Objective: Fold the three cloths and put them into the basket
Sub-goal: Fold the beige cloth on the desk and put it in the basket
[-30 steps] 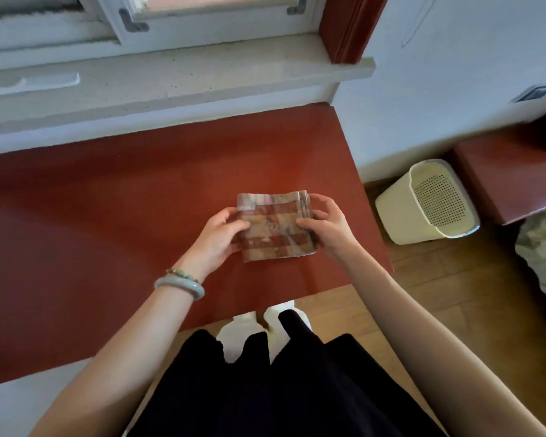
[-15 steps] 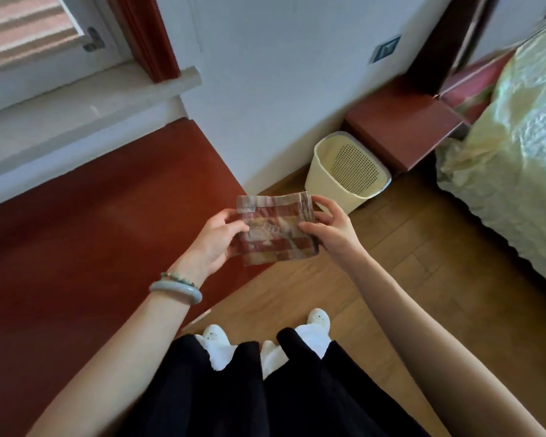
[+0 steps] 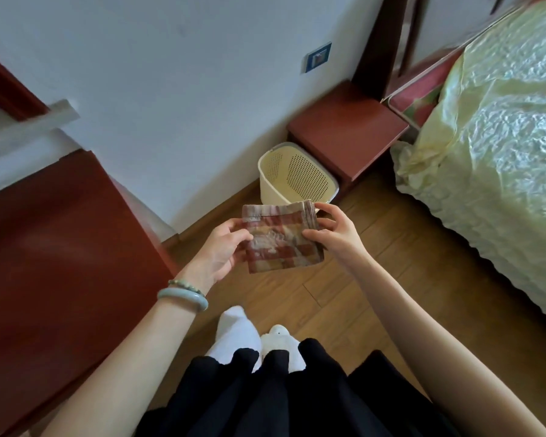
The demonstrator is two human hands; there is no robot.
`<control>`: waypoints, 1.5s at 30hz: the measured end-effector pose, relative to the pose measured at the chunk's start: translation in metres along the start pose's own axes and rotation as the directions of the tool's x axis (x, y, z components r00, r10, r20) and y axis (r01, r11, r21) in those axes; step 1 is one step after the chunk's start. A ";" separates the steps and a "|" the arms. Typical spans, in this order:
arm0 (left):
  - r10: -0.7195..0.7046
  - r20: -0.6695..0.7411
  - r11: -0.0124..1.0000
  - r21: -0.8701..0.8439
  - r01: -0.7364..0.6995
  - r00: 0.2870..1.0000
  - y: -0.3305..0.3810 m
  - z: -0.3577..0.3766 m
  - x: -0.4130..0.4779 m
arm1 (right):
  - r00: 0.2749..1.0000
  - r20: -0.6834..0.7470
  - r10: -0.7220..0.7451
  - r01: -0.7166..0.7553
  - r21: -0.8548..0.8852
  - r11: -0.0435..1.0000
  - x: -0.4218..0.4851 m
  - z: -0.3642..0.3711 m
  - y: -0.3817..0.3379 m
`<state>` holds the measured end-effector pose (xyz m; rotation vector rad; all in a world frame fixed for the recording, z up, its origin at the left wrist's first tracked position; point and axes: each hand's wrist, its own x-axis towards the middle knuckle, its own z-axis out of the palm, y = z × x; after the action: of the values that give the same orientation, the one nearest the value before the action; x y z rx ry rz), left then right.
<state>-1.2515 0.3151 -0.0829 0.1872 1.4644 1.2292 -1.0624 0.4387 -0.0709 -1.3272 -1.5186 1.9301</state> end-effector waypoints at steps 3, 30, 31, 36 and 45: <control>-0.019 0.011 1.000 0.024 0.019 1.000 0.006 0.016 0.027 | 1.000 -0.021 0.015 -0.015 0.008 1.000 0.023 -0.017 -0.002; -0.154 -0.185 0.987 -0.062 0.145 0.970 0.089 0.122 0.335 | 0.984 0.053 0.173 -0.147 -0.318 0.937 0.378 -0.125 -0.060; -0.160 -0.205 0.987 -0.061 0.151 0.966 0.081 0.125 0.346 | 0.981 0.057 0.187 -0.156 -0.353 0.923 0.390 -0.129 -0.051; -0.225 -0.325 0.970 -0.160 0.182 0.918 0.032 0.136 0.396 | 0.962 0.091 0.257 -0.175 -0.514 0.839 0.453 -0.138 0.004; -0.197 -0.640 0.980 -0.098 0.175 0.742 -0.083 0.151 0.543 | 0.959 0.062 0.277 -0.173 -0.647 0.743 0.560 -0.120 0.161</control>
<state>-1.2685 0.7442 -0.4566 -0.4543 1.9995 1.2029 -1.2014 0.8613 -0.4654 -1.7260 -2.3335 1.7360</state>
